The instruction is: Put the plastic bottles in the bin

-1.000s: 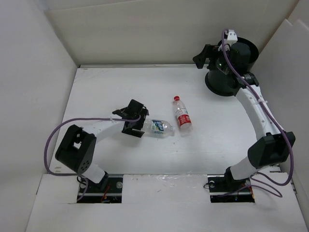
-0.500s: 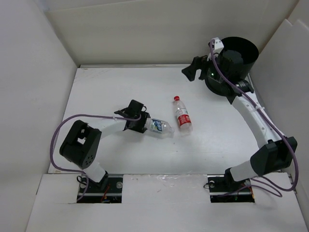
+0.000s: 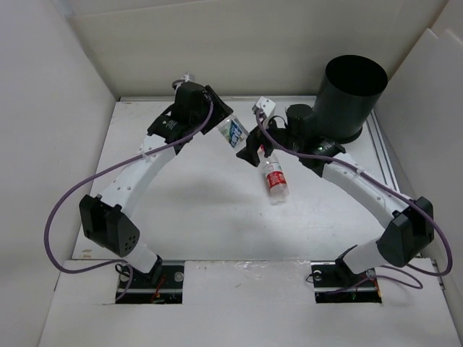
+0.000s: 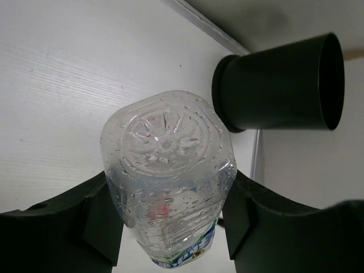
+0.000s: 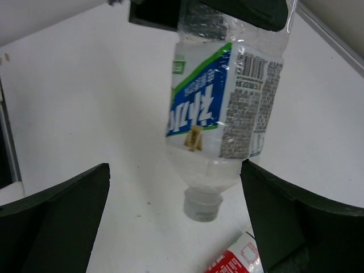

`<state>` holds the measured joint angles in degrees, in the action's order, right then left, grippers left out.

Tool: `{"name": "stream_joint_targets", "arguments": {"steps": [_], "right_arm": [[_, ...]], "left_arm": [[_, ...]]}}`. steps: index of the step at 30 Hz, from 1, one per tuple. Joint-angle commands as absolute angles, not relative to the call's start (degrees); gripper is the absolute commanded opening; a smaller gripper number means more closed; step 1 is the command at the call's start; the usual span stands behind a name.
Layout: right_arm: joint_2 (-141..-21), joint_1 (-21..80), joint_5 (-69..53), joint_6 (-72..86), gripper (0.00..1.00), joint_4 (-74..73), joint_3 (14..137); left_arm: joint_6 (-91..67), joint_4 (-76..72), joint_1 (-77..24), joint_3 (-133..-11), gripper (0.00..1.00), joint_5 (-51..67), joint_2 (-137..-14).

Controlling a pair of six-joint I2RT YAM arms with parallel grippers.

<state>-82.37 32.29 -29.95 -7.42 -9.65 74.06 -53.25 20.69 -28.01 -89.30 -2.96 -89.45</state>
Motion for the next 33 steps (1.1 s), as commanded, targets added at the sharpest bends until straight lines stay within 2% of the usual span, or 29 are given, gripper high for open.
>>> {"name": "stream_joint_targets", "arguments": {"steps": [1, 8, 17, 19, 20, 21, 22, 23, 24, 25, 26, 28, 33], "right_arm": [[-83.58, 35.67, -22.90, -8.10, 1.00, -4.14, 75.06], [-86.83, 38.40, -13.98, -4.84, 1.00, 5.36, 75.59], [-92.45, 39.64, -12.74, 0.70, 0.95, 5.36, 77.70], [-93.07, 40.17, -13.61, 2.10, 0.88, 5.36, 77.70], [-93.08, 40.17, -14.15, 2.11, 0.71, 5.36, 77.70], [-93.69, 40.17, -14.15, 2.89, 0.63, 5.36, 77.70], [-93.69, 40.17, -15.72, 3.60, 0.48, 5.36, 78.39], [-93.69, 40.17, -16.34, 3.60, 0.32, 5.36, 79.27], [-93.69, 40.17, -16.87, 4.13, 0.13, 5.36, 79.28], [-93.69, 40.17, -16.87, 4.13, 0.04, 5.36, 80.15], [-93.69, 39.64, -16.88, 4.13, 0.00, 4.58, 80.68], [-93.16, 38.15, -15.30, 4.13, 0.00, 3.17, 82.52], [-92.64, 27.02, -8.19, 6.23, 0.00, -4.20, 89.90]], "left_arm": [[-43.95, 25.84, -27.95, -90.18, 0.00, 4.46, -88.59], [-43.95, 22.77, -27.95, -89.13, 0.00, 11.86, -83.95], [-46.14, 20.92, -27.95, -86.75, 0.00, 8.09, -78.23], [-46.14, 20.21, -27.95, -86.75, 0.00, 8.09, -78.22], [-46.14, 19.52, -27.95, -86.14, 0.00, 8.09, -77.70], [-46.14, 17.77, -27.95, -86.13, 0.00, 9.22, -77.70], [-46.14, 16.54, -27.95, -85.18, 0.04, 9.84, -77.09], [-46.14, 15.22, -27.95, -84.47, 0.15, 9.84, -76.56], [-46.14, 13.03, -27.95, -83.16, 0.30, 10.37, -75.60], [-46.14, 12.14, -27.95, -82.45, 0.87, 10.37, -74.98], [-46.14, 11.61, -27.95, -81.92, 1.00, 9.85, -74.36], [-46.14, 11.60, -27.95, -81.91, 1.00, 7.40, -73.30], [-44.83, 16.08, -27.95, -81.30, 1.00, -1.22, -68.65]]}}
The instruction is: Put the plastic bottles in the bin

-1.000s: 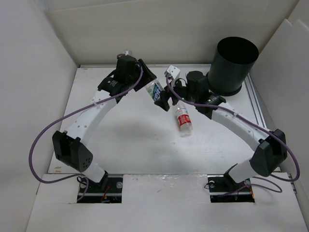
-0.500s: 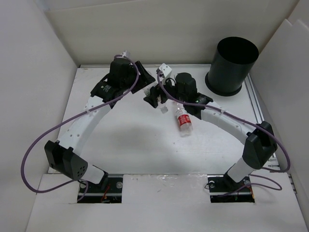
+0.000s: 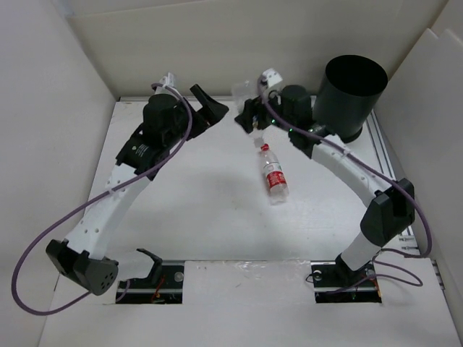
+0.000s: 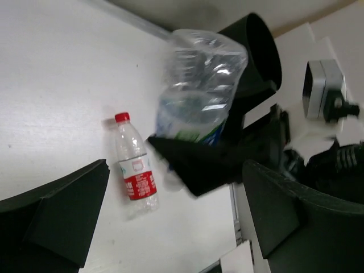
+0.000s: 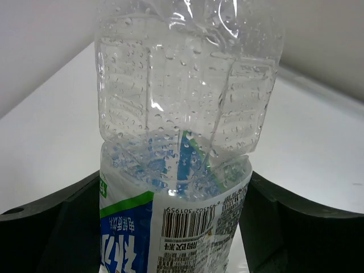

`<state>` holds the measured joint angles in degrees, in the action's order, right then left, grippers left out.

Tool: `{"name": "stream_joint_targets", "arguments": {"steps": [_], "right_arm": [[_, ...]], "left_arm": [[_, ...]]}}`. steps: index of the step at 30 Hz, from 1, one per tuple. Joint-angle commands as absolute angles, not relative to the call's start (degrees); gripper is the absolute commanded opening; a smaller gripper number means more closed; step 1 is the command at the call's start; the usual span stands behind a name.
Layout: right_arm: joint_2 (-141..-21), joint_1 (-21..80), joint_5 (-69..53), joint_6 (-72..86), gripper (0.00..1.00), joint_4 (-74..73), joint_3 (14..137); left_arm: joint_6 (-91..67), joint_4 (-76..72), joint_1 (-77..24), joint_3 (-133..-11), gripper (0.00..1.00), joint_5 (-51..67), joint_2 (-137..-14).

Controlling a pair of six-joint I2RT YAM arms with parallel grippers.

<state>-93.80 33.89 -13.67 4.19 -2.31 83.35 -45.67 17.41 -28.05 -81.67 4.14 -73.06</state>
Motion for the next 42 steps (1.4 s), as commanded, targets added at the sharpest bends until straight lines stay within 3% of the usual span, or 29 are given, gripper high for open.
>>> {"name": "stream_joint_targets", "arguments": {"steps": [1, 7, 11, 20, 24, 25, 26, 27, 28, 29, 42], "right_arm": [[-93.85, 25.16, -7.39, 6.24, 0.00, -5.35, 93.83], [-99.57, 11.37, -0.53, 7.64, 0.00, -10.61, 107.55], [-109.58, 4.33, 2.11, 9.66, 0.00, -18.52, 124.32], [-114.60, -4.04, 8.52, 10.11, 0.00, -14.93, 126.90], [-118.38, -5.27, 10.02, 8.96, 0.07, -18.54, 131.74], [-118.39, -5.80, 10.02, 8.96, 0.11, -19.42, 132.88], [-119.00, -5.80, 10.02, 8.96, 0.49, -19.42, 132.89], [-119.53, -5.80, 10.63, 8.44, 0.73, -19.95, 133.76], [-119.53, -5.80, 11.16, 7.83, 0.78, -20.47, 134.55], [-120.05, -5.80, 11.16, 7.82, 1.00, -20.48, 136.04], [-110.41, -3.17, 15.73, 9.31, 1.00, -29.17, 135.72]], "left_arm": [[-44.82, 16.08, -27.95, -80.52, 1.00, -2.27, -67.25], [-40.35, 16.70, -27.95, -78.31, 1.00, -1.77, -66.09], [-37.80, 14.25, -27.95, -75.50, 1.00, 0.18, -67.76], [-33.67, 10.64, -30.23, -71.72, 1.00, 5.17, -73.73], [-32.96, 9.49, -30.23, -73.64, 1.00, 7.20, -78.30], [-32.18, 9.49, -30.23, -74.61, 1.00, 7.21, -79.44], [-32.17, 10.10, -30.23, -76.53, 1.00, 7.99, -81.80], [-32.17, 10.11, -30.23, -77.51, 1.00, 8.61, -82.87], [-32.17, 10.11, -30.23, -78.39, 1.00, 8.61, -83.84], [-32.17, 10.11, -30.23, -79.96, 1.00, 9.48, -85.76], [-38.30, 12.04, -38.32, -94.56, 1.00, 6.60, -105.46]]}}
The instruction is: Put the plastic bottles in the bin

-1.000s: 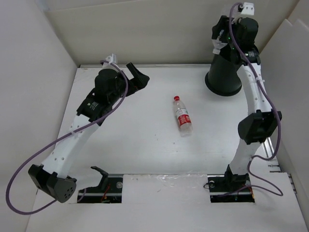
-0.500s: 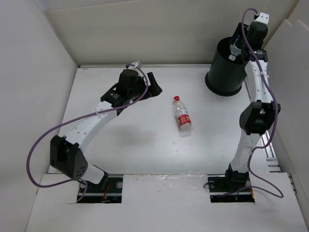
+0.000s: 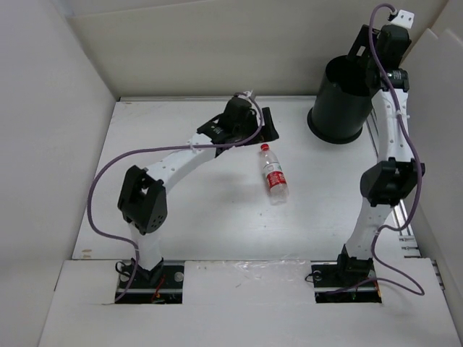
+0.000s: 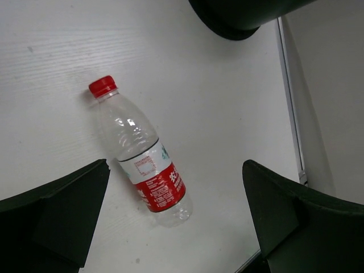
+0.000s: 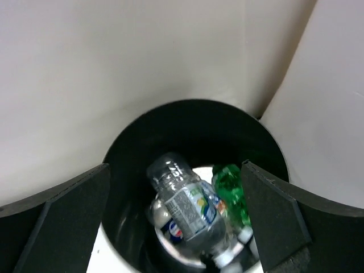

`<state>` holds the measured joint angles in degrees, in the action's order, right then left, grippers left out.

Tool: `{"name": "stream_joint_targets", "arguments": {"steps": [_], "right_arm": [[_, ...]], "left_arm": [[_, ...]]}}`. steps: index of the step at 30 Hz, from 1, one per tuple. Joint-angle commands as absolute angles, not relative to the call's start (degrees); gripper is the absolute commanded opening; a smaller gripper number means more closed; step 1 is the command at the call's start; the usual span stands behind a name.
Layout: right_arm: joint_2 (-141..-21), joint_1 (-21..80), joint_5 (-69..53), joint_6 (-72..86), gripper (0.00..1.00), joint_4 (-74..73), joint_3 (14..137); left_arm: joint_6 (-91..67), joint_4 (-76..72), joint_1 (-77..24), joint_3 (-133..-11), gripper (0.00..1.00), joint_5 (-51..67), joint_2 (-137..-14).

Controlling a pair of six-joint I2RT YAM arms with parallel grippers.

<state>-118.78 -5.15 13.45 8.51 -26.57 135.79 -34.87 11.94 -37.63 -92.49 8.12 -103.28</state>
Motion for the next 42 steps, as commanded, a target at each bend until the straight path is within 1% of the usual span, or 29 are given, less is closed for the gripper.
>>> {"name": "stream_joint_targets", "arguments": {"steps": [1, 2, 4, 5, 7, 8, 10, 12, 17, 19, 21, 22, 23, 24, 25, 26, 29, 30, 31, 32, 36, 38, 40, 42], "right_arm": [[-107.87, -2.64, 15.73, 9.32, 1.00, -28.31, 128.66], [-101.84, -2.11, 14.86, 9.32, 1.00, -26.91, 124.15], [-95.57, -1.24, 12.41, 9.32, 1.00, -21.92, 115.01], [-89.97, -0.71, 10.74, 9.32, 1.00, -20.14, 106.78], [-85.10, -0.70, 5.31, 9.32, 1.00, -16.54, 98.92], [-83.16, -1.40, 3.97, 10.62, 1.00, -13.30, 92.26], [-78.76, -2.28, -0.58, 11.16, 1.00, -11.35, 87.30], [-76.13, -2.99, -2.19, 12.47, 1.00, -11.34, 82.73], [-70.67, -2.99, -4.04, 12.48, 1.00, -11.34, 76.91], [-67.96, -2.37, -4.66, 13.01, 1.00, -11.34, 75.85], [-66.54, -1.76, -4.66, 13.01, 1.00, -11.34, 75.15], [-65.92, -1.24, -5.27, 13.01, 1.00, -11.34, 75.15], [-65.40, -1.23, -5.27, 13.01, 1.00, -12.03, 74.62], [-64.61, -1.23, -5.97, 13.01, 1.00, -12.04, 74.62], [-64.60, -1.23, -6.50, 13.01, 1.00, -12.65, 74.62], [-63.99, -0.62, -7.29, 13.01, 1.00, -12.66, 74.01], [-63.46, -0.62, -12.11, 11.51, 1.00, -12.13, 71.56], [-62.76, -0.62, -14.13, 10.73, 1.00, -11.43, 70.59], [-62.75, -0.62, -16.50, 10.72, 1.00, -10.38, 69.53], [-62.75, -0.62, -21.48, 10.20, 1.00, -8.63, 68.65], [-64.15, 0.08, -32.59, 10.20, 0.99, -6.86, 66.89], [-65.91, 1.75, -39.85, 9.67, 0.99, -4.67, 66.10], [-67.66, 5.17, -42.36, 9.67, 0.99, -3.08, 66.09], [-68.81, 7.81, -41.58, 9.05, 0.99, -2.55, 66.09]], "left_arm": [[-38.93, 12.04, -38.32, -95.09, 1.00, 6.07, -106.60], [-39.72, 12.82, -38.32, -96.23, 1.00, 6.06, -108.87], [-40.34, 12.83, -38.84, -97.64, 1.00, 5.54, -111.52], [-41.65, 13.70, -38.85, -99.65, 1.00, 5.54, -114.32], [-42.80, 16.51, -39.37, -102.20, 0.99, 4.41, -117.23], [-43.32, 17.74, -40.25, -103.52, 0.99, 3.61, -118.55], [-43.85, 20.91, -41.04, -107.65, 0.99, 2.29, -122.51], [-44.55, 23.11, -41.57, -110.99, 0.99, 1.76, -125.93], [-47.37, 26.27, -41.57, -112.68, 0.99, 1.05, -129.98], [-48.95, 27.15, -41.57, -114.07, 0.93, 1.05, -131.74], [-51.14, 27.77, -41.57, -114.08, 0.85, 1.05, -132.44], [-51.67, 27.77, -41.57, -113.47, 0.75, 1.05, -132.45], [-52.29, 27.77, -41.57, -113.47, 0.69, 1.58, -133.23], [-52.29, 27.77, -41.57, -113.47, 0.56, 2.10, -134.03], [-52.29, 28.47, -41.57, -113.47, 0.56, 2.11, -134.03], [-52.29, 29.00, -41.57, -113.99, 0.43, 2.11, -134.82], [-52.82, 30.40, -41.57, -113.99, 0.18, 0.54, -134.82], [-52.82, 30.41, -41.57, -113.99, 0.00, 0.53, -134.13], [-52.82, 30.41, -41.57, -113.12, 0.00, 0.53, -133.34], [-52.82, 30.41, -41.57, -112.59, 0.00, -0.17, -132.20], [-50.90, 28.22, -41.57, -109.96, 0.00, -4.48, -122.98], [-46.53, 25.32, -41.57, -109.42, 0.00, -4.48, -117.26], [-43.52, 23.91, -41.57, -110.55, 0.00, -4.48, -112.88], [-41.50, 25.83, -41.57, -112.84, 0.00, -3.87, -111.19]]}}
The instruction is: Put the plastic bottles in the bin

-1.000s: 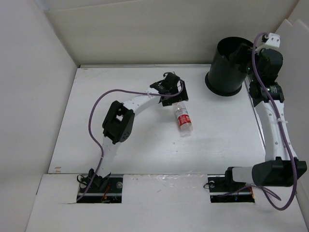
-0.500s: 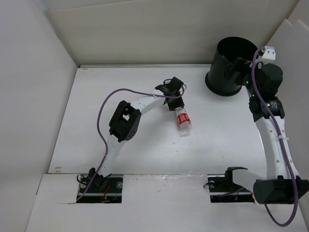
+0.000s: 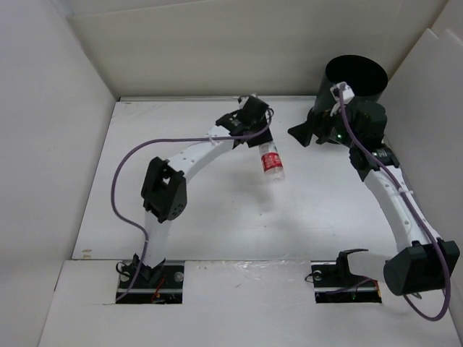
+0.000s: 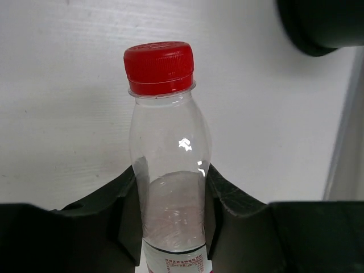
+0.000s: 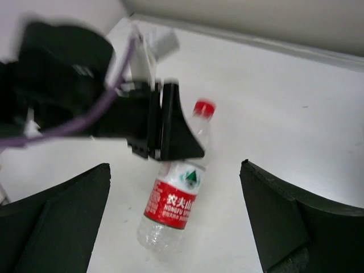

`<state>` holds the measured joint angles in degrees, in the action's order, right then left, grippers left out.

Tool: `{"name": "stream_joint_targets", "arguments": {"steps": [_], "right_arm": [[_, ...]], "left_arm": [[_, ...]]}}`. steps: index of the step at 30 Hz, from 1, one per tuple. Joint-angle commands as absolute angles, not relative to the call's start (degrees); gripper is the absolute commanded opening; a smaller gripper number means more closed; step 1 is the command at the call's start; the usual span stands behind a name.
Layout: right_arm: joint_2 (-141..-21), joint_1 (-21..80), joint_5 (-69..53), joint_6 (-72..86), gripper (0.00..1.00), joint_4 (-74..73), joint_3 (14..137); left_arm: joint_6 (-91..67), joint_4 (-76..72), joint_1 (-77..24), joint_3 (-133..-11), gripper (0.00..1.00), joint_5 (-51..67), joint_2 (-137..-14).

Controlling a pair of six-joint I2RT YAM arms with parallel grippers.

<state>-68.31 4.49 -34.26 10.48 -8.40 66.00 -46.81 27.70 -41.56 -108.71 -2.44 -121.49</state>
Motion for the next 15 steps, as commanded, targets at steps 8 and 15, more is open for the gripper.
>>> {"name": "stream_joint_targets", "arguments": {"steps": [8, 15], "right_arm": [[-73.21, 18.54, -35.87, 9.49, 0.98, 0.61, 66.09], [-79.10, 21.61, -33.13, 12.11, 0.87, 3.94, 66.62]], "left_arm": [[-39.90, 24.18, -41.57, -114.61, 0.00, -0.01, -103.37], [-40.96, 17.41, -41.57, -108.81, 0.00, 4.83, -97.39]]}}
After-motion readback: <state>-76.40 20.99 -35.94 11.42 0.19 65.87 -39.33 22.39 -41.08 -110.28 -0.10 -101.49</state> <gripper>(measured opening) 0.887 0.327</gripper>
